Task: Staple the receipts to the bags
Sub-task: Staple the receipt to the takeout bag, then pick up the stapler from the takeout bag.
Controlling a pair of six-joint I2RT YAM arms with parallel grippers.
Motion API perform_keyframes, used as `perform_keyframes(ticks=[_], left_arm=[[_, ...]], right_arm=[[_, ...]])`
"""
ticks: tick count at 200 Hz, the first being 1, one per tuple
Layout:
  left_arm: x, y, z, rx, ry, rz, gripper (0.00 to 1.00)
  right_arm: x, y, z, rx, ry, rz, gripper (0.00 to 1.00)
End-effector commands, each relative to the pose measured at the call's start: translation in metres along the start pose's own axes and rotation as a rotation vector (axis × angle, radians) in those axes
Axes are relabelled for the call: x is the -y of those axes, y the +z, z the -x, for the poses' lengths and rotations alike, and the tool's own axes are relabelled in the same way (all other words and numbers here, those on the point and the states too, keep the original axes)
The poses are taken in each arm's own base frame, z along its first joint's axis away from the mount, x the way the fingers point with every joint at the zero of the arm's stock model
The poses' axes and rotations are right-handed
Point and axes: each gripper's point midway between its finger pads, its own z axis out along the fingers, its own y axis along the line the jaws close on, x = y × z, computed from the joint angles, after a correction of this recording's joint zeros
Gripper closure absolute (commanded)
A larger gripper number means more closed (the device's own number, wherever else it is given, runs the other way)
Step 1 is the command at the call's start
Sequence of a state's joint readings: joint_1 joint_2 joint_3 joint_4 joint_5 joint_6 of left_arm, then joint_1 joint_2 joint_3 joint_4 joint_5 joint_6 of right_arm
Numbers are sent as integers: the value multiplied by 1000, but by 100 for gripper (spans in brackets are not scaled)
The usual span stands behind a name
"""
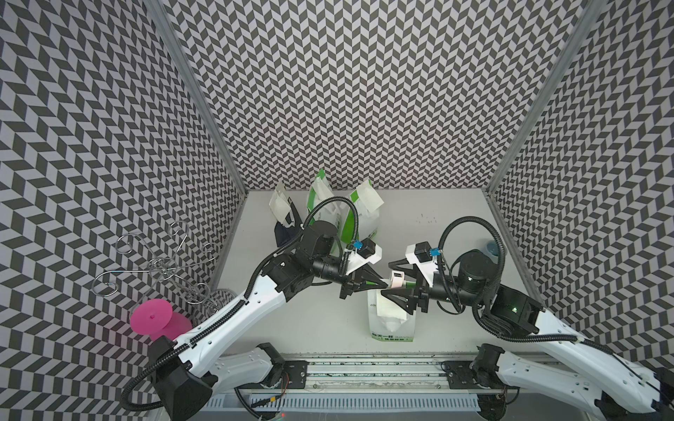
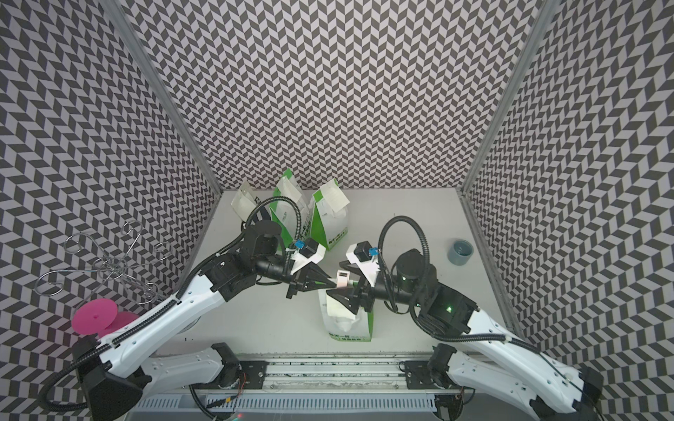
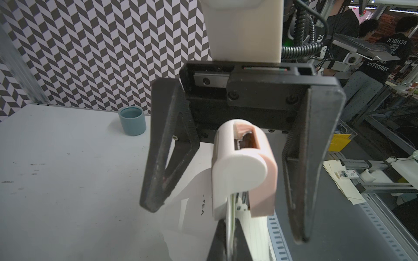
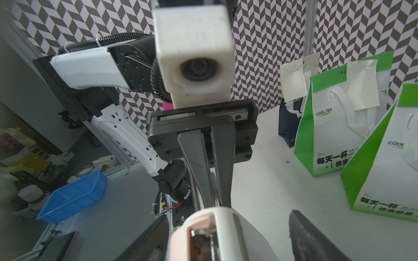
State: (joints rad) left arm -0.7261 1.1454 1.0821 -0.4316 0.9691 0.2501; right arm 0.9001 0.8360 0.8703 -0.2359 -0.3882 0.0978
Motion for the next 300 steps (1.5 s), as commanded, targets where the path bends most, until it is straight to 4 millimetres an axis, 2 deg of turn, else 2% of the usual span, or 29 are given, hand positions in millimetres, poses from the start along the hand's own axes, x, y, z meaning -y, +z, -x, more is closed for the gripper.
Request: perform_keyframes(ticks=[1, 36, 49, 73, 90, 94, 99, 104, 118, 128, 139, 145, 157, 166, 184, 202, 228, 259, 300], left_arm=[[10, -6, 20, 38, 70, -17, 100], [17, -5, 22, 52, 62, -64, 100], [20, -4, 23, 57, 60, -79, 100], [24, -5, 28, 80, 65, -85, 100], [18, -2, 27, 79, 51, -45, 100], [16, -1, 27, 78, 45, -35, 100], [13, 0, 27, 78, 38, -19, 100], [9, 1, 27, 76, 30, 12, 100], [-2, 1, 29, 88, -3, 81, 100], [-12, 1, 31, 109, -32, 159, 100], [-16, 0, 34, 133, -55, 204, 100], [-25, -2, 35, 151, -82, 277, 100], [-30, -1, 38, 171, -108, 337, 100], [-39, -3, 41, 188, -138, 423, 100], [-44, 1, 43, 194, -169, 485, 100], [-50, 4, 42, 188, -199, 519, 100], [-59, 3, 40, 171, -226, 573, 100], [-58, 3, 46, 184, -221, 569, 100], [-58, 4, 53, 190, -220, 562, 100]], right_arm=[[-1, -1, 6, 32, -37, 5, 30], [7, 1, 6, 55, -40, -29, 77], [8, 1, 7, 68, -40, -34, 100], [12, 0, 11, 97, -26, -58, 100], [12, 0, 15, 107, -18, -56, 99], [13, 1, 17, 105, -12, -64, 85], [15, 1, 20, 109, -9, -75, 55], [17, 0, 24, 122, -8, -90, 34], [23, -10, 42, 195, -11, -148, 15], [24, -21, 59, 259, -20, -180, 7], [25, -32, 77, 320, -33, -215, 5], [27, -37, 86, 346, -38, -243, 5], [33, -44, 97, 376, -41, -293, 5], [39, -46, 102, 390, -41, -330, 5], [50, -47, 105, 400, -35, -397, 9], [59, -41, 100, 376, -44, -433, 16], [68, -30, 83, 300, -50, -459, 26], [69, -19, 63, 244, -42, -443, 33], [81, -9, 39, 165, -34, -492, 47]])
